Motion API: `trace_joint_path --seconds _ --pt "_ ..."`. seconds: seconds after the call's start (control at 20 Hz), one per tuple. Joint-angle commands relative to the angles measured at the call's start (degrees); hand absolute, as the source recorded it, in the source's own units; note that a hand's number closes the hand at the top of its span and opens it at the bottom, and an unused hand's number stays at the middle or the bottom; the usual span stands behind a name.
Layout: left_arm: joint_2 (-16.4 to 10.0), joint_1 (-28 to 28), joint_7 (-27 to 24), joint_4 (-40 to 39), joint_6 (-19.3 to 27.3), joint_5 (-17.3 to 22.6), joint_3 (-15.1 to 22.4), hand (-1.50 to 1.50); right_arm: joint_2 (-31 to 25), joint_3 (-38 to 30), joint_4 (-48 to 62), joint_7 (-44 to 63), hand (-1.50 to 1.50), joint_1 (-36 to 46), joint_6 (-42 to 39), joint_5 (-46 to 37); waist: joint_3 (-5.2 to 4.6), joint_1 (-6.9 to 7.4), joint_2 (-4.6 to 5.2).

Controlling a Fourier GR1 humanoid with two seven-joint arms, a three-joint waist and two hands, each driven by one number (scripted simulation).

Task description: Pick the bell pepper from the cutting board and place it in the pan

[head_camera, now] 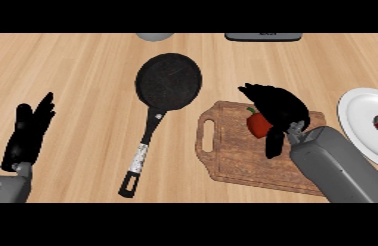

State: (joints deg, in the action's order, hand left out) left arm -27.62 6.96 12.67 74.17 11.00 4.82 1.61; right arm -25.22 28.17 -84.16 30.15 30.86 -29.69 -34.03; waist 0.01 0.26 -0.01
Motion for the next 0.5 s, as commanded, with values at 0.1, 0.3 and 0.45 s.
trace_joint_path --seconds 0.1,0.3,0.45 --pt "4.3 4.2 -1.1 -4.9 1.6 -4.7 -0.5 0.0 3.0 -2.1 0.4 -2.7 -1.5 -1.3 -1.8 -5.2 -0.02 -0.38 0.04" --pt "2.4 -1.7 -4.4 -3.3 -3.1 -3.0 -4.1 0.0 4.4 -5.1 4.2 -6.1 -1.5 -1.0 -1.3 -8.0 -0.02 -0.01 0.04" --pt "3.5 -3.4 -0.9 3.0 -1.8 -4.5 -3.4 0.0 5.9 -4.2 9.6 -10.1 -1.5 -1.0 0.9 -11.8 0.0 0.23 0.02"
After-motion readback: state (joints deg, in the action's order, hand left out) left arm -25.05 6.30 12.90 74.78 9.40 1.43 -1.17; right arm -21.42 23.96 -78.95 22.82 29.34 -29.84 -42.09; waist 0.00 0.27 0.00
